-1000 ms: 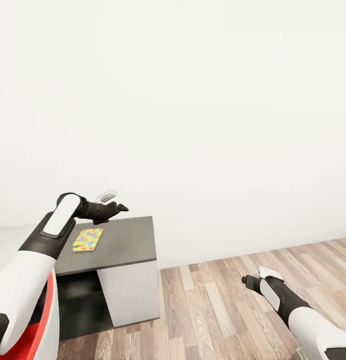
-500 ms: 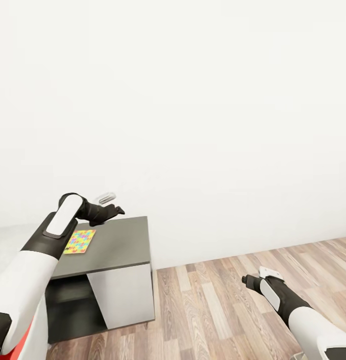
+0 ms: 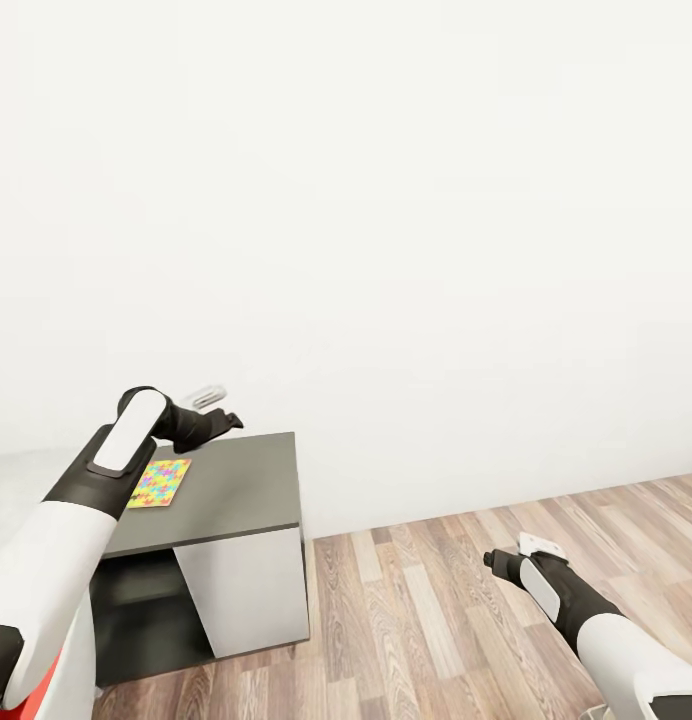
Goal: Put all the toys in the child's room - the three board games (two on the bed and one on the table), the two jigsaw puzzles on the table, and the tennis ball on the table - inside the toy box on the table in the child's room.
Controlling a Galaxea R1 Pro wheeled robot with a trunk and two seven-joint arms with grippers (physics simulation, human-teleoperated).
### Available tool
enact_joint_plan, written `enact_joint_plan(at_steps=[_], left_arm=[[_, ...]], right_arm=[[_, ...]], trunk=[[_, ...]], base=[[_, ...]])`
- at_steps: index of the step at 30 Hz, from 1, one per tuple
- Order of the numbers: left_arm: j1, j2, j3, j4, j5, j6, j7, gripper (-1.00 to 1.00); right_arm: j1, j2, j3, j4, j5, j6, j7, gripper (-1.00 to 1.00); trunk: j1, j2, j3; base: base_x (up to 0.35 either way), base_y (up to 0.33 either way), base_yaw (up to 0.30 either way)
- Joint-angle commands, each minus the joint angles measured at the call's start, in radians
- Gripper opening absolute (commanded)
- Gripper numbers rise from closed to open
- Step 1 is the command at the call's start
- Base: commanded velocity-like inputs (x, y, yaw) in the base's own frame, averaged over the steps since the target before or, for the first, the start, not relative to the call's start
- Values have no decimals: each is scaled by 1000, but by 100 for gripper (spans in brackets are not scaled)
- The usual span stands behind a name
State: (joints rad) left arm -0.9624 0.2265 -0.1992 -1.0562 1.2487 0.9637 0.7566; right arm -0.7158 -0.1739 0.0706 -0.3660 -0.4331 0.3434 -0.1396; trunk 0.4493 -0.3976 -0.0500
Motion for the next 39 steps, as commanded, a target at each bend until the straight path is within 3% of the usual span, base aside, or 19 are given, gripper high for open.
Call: enact_joint_plan(at_steps=[1, 9, 16, 31, 39], left_arm=[[-1, 1, -3, -1, 11, -1, 21, 100], [-2, -7, -1, 1, 12, -5, 84, 100], [-2, -7, 6, 1, 13, -5, 90, 100], [-1, -12, -1, 10, 9, -8, 91, 100], [-1, -18, -4, 48, 8, -27, 91, 100]], right_arm=[[-1, -1, 8, -2, -10, 5, -8, 100], [-1, 4, 12, -3, -10, 6, -6, 100], [-1, 3, 34, -2, -10, 6, -6, 100], [-1, 0, 40, 2, -10, 8, -6, 100], [-1, -1, 40, 1, -10, 6, -7, 100]], trunk=[[1, -2, -2], [1, -2, -2], [1, -2, -2], [1, -2, -4], [1, -2, -6]], base=[[0, 0, 0], [0, 0, 32], [0, 0, 231], [6, -1, 280], [175, -115, 241]])
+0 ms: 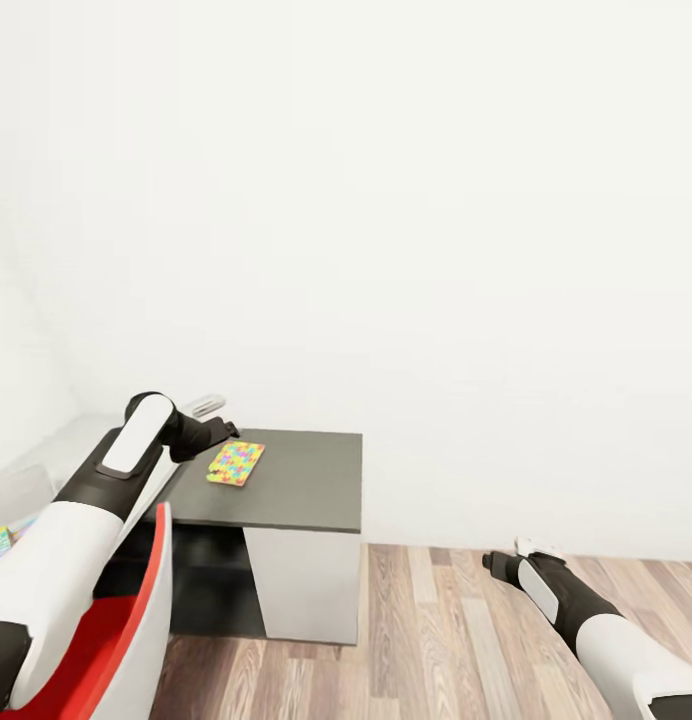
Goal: Put all the toys in the child's room - the three board games (two on the bed and one on the table), the two jigsaw puzzles on the table, and the tennis ball on the table - inside the toy box on the table in the child's room.
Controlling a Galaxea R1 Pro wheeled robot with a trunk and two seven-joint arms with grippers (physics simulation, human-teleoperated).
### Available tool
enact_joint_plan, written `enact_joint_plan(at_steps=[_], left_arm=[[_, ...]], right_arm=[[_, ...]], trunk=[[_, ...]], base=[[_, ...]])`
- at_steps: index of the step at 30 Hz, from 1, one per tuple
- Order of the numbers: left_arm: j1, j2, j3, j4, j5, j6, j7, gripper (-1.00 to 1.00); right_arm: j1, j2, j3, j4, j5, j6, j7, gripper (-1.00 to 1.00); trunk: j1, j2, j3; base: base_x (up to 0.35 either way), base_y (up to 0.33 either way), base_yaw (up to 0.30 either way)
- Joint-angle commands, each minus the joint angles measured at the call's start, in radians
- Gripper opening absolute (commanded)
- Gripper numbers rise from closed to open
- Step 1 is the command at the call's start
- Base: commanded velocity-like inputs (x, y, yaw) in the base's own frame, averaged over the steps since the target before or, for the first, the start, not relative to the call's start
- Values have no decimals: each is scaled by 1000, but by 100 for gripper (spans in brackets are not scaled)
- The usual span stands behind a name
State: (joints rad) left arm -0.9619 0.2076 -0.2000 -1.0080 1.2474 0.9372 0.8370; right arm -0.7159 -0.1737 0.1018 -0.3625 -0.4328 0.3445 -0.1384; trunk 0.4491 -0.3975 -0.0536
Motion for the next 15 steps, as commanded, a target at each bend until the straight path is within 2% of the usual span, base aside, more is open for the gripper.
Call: enact_joint_plan(at_steps=[1, 15], left_arm=[[-1, -1, -3, 4, 9, -4, 10, 100], [-1, -10, -6, 12, 9, -15, 10, 100]], right_arm=[[0, -1, 8, -2, -10, 4, -8, 100], [1, -15, 8, 5, -11, -54, -7, 100]], trunk=[[1, -3, -3], [1, -3, -3]], base=[[83, -63, 75], [18, -13, 16]])
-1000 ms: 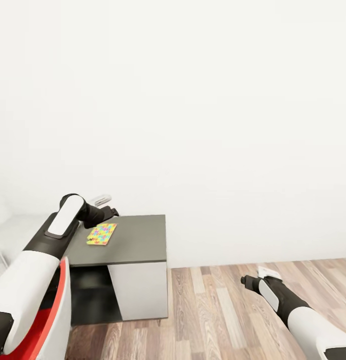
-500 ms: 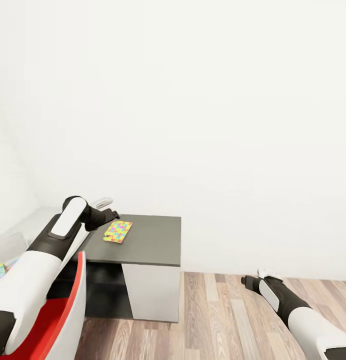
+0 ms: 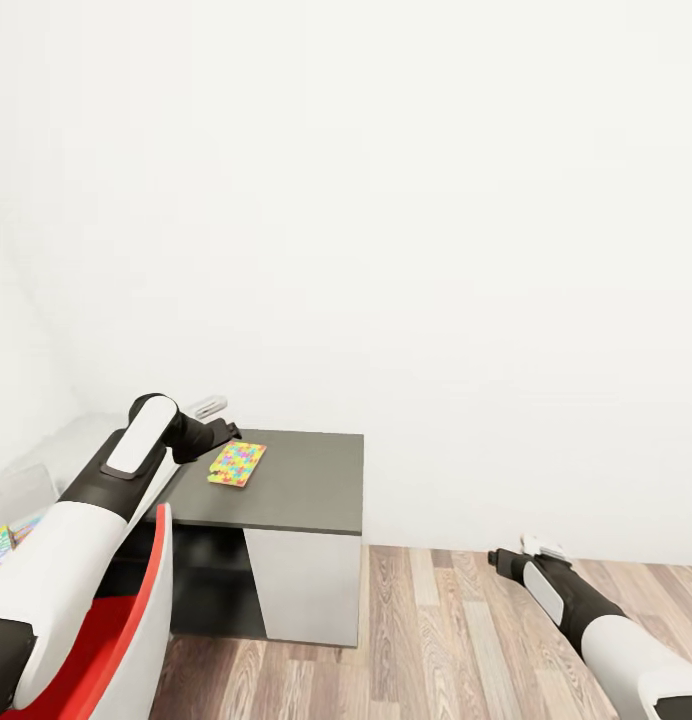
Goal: Put all the toys in the child's room - the three board games (two on the bed and one on the table), the two jigsaw puzzles on the table, and the tennis ball on the table - inside the toy box on the table in the child's room.
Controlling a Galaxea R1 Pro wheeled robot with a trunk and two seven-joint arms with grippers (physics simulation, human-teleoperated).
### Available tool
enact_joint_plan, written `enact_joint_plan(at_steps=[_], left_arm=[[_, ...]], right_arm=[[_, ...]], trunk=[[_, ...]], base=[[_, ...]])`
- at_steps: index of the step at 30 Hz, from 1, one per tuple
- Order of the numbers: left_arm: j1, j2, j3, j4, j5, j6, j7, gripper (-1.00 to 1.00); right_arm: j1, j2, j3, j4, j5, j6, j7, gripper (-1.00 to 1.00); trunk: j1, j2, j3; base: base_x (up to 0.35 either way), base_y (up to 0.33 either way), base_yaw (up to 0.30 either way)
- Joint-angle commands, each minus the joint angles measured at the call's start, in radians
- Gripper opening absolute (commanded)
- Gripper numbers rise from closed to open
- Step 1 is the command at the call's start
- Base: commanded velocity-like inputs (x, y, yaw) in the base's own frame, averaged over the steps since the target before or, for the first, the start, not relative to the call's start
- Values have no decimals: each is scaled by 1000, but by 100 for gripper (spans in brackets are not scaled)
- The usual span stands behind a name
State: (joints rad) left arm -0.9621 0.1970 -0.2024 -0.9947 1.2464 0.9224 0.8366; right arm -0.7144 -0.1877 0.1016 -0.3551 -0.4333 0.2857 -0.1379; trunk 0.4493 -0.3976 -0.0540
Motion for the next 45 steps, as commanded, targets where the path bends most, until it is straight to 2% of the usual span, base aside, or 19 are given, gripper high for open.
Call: enact_joint_plan(at_steps=[1, 18, 22, 25, 27, 28, 29, 30, 32, 33, 34, 35, 36, 37, 39, 41, 45], left_arm=[[-1, 1, -3, -1, 10, 0, 10, 100], [-1, 2, -4, 2, 10, -1, 10, 100], [-1, 2, -5, 4, 10, -1, 10, 100], [-1, 2, -6, 5, 10, -1, 9, 100], [-1, 2, -7, 5, 10, -1, 9, 100], [-1, 2, -7, 5, 10, -1, 9, 100], [-1, 2, -7, 5, 10, -1, 9, 100], [-1, 2, -7, 5, 10, -1, 9, 100], [-1, 2, -8, 5, 10, -1, 9, 100], [-1, 2, -8, 5, 10, -1, 9, 100], [-1, 2, -8, 5, 10, -2, 9, 100], [-1, 2, -8, 5, 10, -2, 9, 100], [-1, 2, -8, 5, 10, -2, 9, 100], [-1, 2, -8, 5, 10, -2, 9, 100], [-1, 2, -8, 5, 10, -2, 9, 100], [-1, 3, -8, 5, 9, -2, 9, 100], [-1, 7, -5, 6, 9, -2, 10, 100]], right_arm=[[-1, -2, 8, -2, -10, 4, -8, 100], [0, -6, 7, -4, -11, 3, 15, 100], [0, -13, 5, -7, -14, 5, 57, 100], [0, -36, 5, -11, -19, 7, 137, 100], [0, -59, 4, -13, -23, 12, 236, 100], [0, -75, 3, -13, -25, 21, 317, 100], [0, -84, 2, -14, -26, 27, 362, 100], [0, -102, 0, -15, -28, 42, 463, 100], [0, -122, -2, -15, -28, 58, 570, 100], [0, -141, -4, -16, -29, 73, 680, 100], [0, -150, -6, -16, -29, 79, 733, 100], [0, -165, -12, -17, -29, 88, 835, 100], [0, -170, -17, -17, -30, 92, 882, 100], [0, -178, -29, -17, -30, 98, 967, 100], [0, -185, -55, -17, -30, 103, 1064, 100], [0, -184, -83, -18, -29, 103, 1122, 100], [0, -178, -116, -18, -28, 97, 1169, 100]], trunk=[[1, -2, -2], [1, -2, -2], [1, -2, -2], [1, -2, -2], [1, -2, -2], [1, -2, -2], [1, -2, -2], [1, -2, -2], [1, -2, -2], [1, -2, -2], [1, -2, -2], [1, -2, -2], [1, -2, -2], [1, -2, -2], [1, -2, -2], [1, -2, -2], [1, -2, -2]], base=[[1, -5, 1], [0, -64, 0], [0, -77, 0], [0, -76, 0], [0, -55, 0], [0, -31, 0], [0, -25, 0], [0, -16, 0], [0, -12, 0], [0, -7, 0], [0, -5, 0], [0, -3, 0], [0, -3, 0], [0, -2, 0], [0, -1, 0], [0, 0, 0], [0, 0, 0]])
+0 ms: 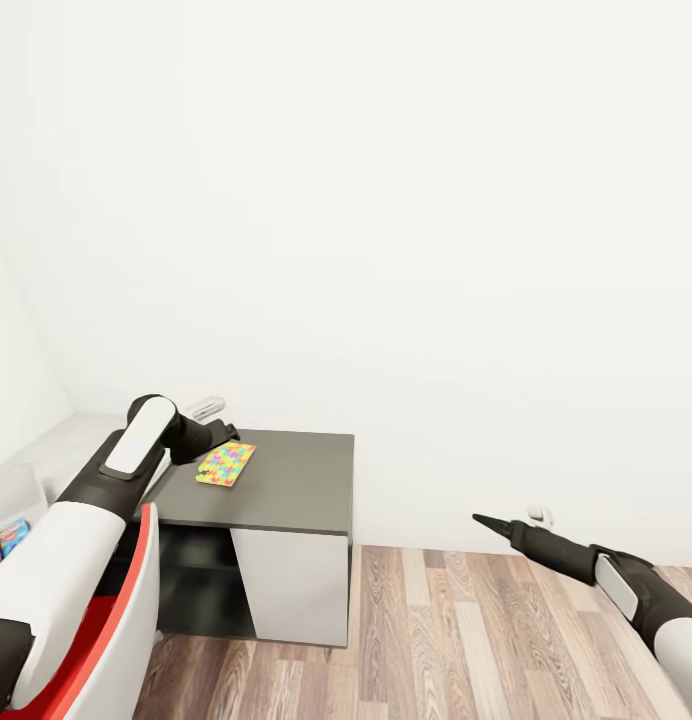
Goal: Put all the toys in the child's room - the three board games (two on the bed and one on the table), the two jigsaw puzzles on the table, and the tennis ball on the table - inside the toy box on the table in the child's room.
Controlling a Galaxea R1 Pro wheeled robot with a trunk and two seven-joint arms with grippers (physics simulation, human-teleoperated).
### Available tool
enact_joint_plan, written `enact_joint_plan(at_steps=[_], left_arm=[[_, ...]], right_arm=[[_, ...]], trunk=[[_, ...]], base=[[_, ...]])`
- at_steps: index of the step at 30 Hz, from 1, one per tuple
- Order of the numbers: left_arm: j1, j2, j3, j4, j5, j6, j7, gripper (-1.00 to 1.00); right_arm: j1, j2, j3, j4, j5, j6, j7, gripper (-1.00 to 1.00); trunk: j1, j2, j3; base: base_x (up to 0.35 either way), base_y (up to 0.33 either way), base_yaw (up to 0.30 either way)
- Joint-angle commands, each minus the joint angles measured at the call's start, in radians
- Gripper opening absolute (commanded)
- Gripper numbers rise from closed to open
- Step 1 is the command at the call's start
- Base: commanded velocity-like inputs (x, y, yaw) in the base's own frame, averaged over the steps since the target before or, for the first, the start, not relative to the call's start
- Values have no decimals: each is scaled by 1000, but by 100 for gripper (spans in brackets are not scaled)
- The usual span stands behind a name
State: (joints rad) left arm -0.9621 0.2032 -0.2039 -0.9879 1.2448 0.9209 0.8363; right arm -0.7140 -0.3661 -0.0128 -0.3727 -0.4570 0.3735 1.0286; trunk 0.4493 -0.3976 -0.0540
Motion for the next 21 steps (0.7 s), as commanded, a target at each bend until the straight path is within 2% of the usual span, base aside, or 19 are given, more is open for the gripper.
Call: enact_joint_plan(at_steps=[1, 5, 10, 12, 15, 17, 18, 20, 21], left_arm=[[-1, 2, -3, -1, 10, -1, 10, 100], [-2, 6, 5, 14, 4, -1, 10, 100], [-4, 8, 9, 76, -4, -2, 10, 100], [-5, 8, 9, 104, -29, -2, 10, 100], [-9, 6, 11, 140, -92, -15, 9, 100], [-25, 3, 11, 170, -173, -42, 5, 100], [-30, 2, 11, 178, -194, -49, 4, 100], [-55, 1, 11, 225, -274, -70, -1, 100], [-62, 1, 11, 240, -291, -74, -2, 100]], right_arm=[[-1, 1, -4, 0, -5, 8, 6, 100], [-1, 2, -13, -11, -6, 8, 18, 100], [-1, 2, -15, -60, -6, 12, 19, 100], [-1, 2, -15, -67, -6, 12, 19, 100], [-1, 3, -14, -72, -5, 10, 19, 100], [-1, 2, -13, -74, -5, 9, 19, 100], [-1, 2, -13, -74, -5, 8, 19, 100], [-1, 2, -13, -75, -5, 7, 19, 100], [-1, 2, -13, -75, -4, 7, 19, 100]], trunk=[[1, -2, -2], [1, -2, -2], [1, -2, -2], [1, -2, -2], [1, -2, -2], [1, -2, -2], [1, -2, -2], [1, -2, -2], [1, -2, -2]], base=[[0, 0, 0], [0, 0, 0], [0, 0, 0], [0, 0, 0], [0, 0, 0], [0, 0, 0], [0, 0, 0], [0, 0, 14], [0, 0, 32]])
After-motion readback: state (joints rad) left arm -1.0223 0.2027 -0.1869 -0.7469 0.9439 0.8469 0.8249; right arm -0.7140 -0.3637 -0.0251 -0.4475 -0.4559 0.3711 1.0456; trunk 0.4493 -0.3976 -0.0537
